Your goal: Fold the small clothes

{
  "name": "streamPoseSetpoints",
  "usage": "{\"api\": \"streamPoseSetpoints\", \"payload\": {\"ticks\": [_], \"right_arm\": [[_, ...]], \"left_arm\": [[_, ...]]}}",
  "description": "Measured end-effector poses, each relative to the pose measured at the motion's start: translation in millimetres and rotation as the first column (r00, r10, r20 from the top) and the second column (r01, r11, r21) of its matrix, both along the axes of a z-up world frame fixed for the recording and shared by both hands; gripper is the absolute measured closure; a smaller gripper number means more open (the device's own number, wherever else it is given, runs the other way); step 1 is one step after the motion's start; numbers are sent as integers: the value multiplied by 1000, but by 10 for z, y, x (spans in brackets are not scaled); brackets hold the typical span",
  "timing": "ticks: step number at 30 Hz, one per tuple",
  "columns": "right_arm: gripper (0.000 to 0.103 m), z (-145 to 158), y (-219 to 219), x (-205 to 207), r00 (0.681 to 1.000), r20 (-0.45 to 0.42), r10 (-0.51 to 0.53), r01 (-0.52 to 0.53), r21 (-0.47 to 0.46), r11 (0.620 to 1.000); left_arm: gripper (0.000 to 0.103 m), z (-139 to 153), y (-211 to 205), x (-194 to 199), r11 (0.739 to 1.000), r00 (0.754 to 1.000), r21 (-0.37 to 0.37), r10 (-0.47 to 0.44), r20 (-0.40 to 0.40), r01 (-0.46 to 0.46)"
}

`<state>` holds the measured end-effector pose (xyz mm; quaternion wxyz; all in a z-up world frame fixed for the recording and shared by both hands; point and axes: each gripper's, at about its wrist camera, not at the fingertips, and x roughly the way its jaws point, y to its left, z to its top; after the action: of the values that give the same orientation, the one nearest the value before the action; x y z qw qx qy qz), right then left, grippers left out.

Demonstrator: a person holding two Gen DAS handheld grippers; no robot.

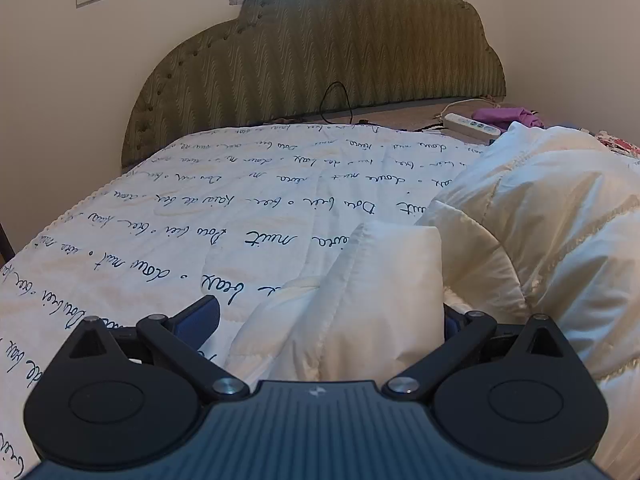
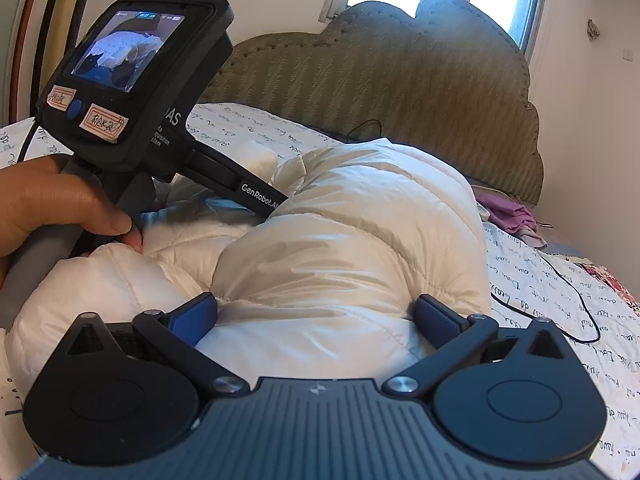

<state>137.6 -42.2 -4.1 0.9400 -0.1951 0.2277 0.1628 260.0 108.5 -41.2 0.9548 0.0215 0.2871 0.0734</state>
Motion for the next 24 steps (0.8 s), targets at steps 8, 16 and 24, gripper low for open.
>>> {"api": "streamPoseSetpoints", "payload": {"ticks": [8, 16, 24], "right_arm": [[0, -52, 0, 12, 1000, 14, -2, 2, -4, 1000], [0, 169, -62, -32, 999, 18, 26, -25, -24, 999], [0, 562, -960, -3, 999, 1, -38, 37, 270, 962]], "left_arm": [[0, -27, -59, -17, 999, 1000, 37, 5, 11, -6], [0, 218, -26, -101, 998, 1000, 57, -12, -18, 13], [0, 594, 447, -551, 993, 998, -100, -67, 4, 67]]}}
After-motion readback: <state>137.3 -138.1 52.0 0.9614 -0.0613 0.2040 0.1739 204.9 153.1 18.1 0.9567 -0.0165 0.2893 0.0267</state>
